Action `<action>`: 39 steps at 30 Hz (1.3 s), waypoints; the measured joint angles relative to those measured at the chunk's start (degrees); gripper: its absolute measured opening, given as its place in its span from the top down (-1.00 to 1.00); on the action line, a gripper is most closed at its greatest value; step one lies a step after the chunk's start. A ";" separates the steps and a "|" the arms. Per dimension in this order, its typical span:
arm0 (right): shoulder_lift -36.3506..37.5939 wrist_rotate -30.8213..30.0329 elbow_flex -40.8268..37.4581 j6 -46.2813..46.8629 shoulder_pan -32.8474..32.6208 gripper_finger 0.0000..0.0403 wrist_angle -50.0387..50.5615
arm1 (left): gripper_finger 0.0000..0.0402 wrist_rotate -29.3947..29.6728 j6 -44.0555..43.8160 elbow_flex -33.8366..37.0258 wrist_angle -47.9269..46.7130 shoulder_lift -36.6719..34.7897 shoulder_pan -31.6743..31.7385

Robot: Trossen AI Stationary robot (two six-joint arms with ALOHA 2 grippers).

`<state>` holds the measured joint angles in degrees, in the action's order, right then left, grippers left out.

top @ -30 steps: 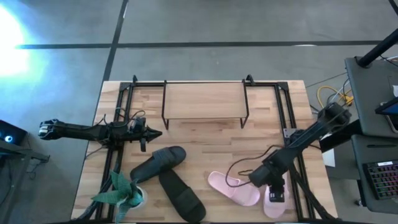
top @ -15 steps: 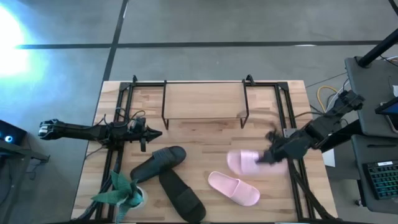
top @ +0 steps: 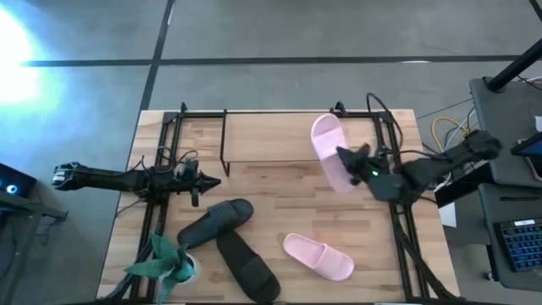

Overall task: Pick and place slides into the shelf
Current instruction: Put the right pink slide on the shelf

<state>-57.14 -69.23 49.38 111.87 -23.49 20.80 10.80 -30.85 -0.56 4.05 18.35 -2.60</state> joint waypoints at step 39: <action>-43.98 35.29 34.94 9.52 34.04 0.93 -0.31 | 1.00 0.00 0.00 0.01 -0.02 0.00 0.00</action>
<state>-101.11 -33.94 84.32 121.39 10.55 20.49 10.81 -30.85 -0.56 4.04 18.35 -2.59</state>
